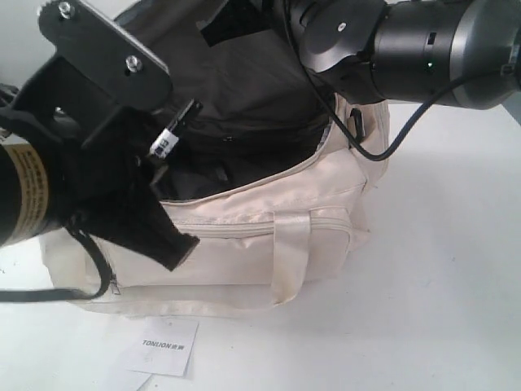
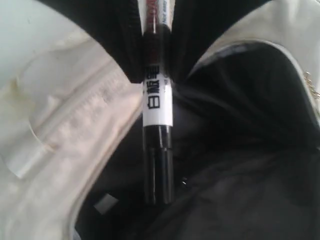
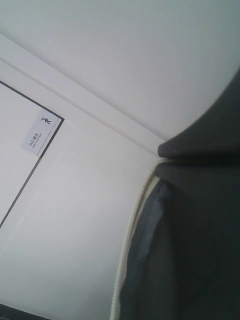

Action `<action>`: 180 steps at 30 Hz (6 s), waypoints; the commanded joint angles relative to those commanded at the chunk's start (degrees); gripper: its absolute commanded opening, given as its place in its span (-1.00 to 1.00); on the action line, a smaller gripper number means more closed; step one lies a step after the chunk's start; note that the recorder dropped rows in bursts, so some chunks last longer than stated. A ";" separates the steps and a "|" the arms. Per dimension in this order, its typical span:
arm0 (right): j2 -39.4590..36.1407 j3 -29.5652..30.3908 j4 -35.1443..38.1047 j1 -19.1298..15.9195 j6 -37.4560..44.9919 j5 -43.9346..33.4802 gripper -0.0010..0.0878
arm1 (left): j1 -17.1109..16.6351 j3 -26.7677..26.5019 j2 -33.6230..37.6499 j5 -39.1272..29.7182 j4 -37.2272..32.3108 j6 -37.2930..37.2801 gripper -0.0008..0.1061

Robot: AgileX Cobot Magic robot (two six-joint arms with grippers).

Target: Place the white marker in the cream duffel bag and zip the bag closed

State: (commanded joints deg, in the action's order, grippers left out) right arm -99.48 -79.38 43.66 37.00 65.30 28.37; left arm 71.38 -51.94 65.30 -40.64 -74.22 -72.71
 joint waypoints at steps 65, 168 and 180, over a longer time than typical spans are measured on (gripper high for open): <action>0.00 0.00 0.00 0.00 0.00 -0.10 -0.98 | -24.49 -4.44 7.17 -6.41 -18.78 -9.85 -0.99; 0.00 0.00 0.00 0.00 0.00 -0.10 -0.98 | -71.38 -10.77 5.69 18.52 88.93 62.15 -0.99; 0.00 0.00 0.00 0.00 0.00 -0.10 -0.98 | -71.38 -24.15 19.28 8.44 91.96 72.71 -0.32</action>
State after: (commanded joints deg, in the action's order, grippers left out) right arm -99.48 -79.38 43.66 37.00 65.30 28.27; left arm 0.00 -76.09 84.59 -32.20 17.73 0.00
